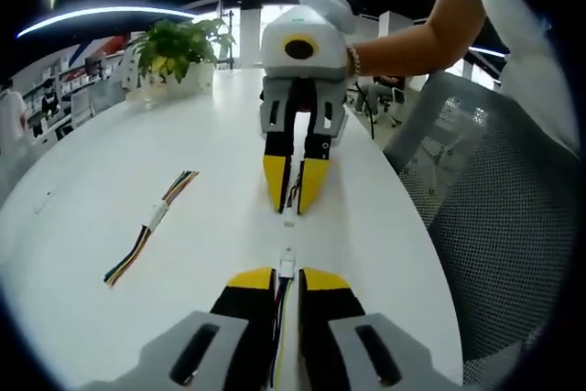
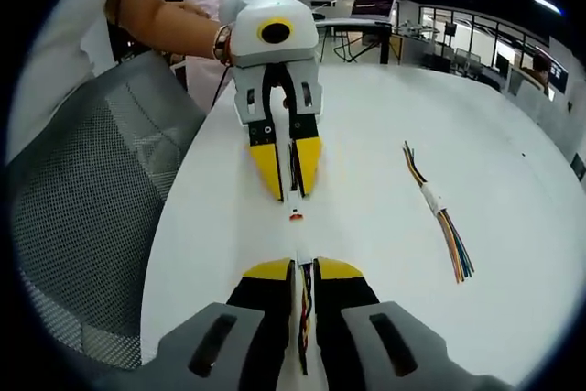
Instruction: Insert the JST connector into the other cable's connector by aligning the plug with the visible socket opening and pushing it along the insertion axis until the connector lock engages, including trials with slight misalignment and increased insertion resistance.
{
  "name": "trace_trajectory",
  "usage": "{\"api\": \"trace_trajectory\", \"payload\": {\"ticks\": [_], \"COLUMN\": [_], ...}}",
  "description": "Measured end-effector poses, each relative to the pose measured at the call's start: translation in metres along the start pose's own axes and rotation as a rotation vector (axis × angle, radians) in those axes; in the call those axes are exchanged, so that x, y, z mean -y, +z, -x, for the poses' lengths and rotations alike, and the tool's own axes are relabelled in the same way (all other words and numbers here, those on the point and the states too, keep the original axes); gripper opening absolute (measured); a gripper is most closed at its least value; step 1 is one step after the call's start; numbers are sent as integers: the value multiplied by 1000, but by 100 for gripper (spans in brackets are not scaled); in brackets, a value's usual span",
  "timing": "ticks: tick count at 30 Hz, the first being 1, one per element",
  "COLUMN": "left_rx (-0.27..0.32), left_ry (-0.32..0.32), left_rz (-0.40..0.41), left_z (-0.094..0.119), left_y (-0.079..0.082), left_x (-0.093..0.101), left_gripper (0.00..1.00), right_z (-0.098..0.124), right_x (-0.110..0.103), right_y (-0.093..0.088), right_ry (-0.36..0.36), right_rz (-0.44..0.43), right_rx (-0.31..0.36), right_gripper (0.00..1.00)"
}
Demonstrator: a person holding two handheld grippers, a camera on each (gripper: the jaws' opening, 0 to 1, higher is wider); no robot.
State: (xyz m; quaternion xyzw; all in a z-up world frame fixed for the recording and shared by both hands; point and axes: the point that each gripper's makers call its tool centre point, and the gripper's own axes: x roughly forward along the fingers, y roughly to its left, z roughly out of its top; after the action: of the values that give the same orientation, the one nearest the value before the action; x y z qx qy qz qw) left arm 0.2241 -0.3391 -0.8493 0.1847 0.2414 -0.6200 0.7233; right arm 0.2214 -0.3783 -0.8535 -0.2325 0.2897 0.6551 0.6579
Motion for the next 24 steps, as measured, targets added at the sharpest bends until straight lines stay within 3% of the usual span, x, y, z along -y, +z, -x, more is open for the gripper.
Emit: {"api": "trace_trajectory", "payload": {"ticks": [24], "left_rx": [12], "left_ry": [9], "left_rz": [7], "left_z": [-2], "left_y": [2], "left_x": [-3], "left_gripper": [1], "right_z": [0], "right_x": [2], "right_y": [2], "right_ry": [-29], "right_rz": [41], "right_rx": [37], "right_gripper": [3]}}
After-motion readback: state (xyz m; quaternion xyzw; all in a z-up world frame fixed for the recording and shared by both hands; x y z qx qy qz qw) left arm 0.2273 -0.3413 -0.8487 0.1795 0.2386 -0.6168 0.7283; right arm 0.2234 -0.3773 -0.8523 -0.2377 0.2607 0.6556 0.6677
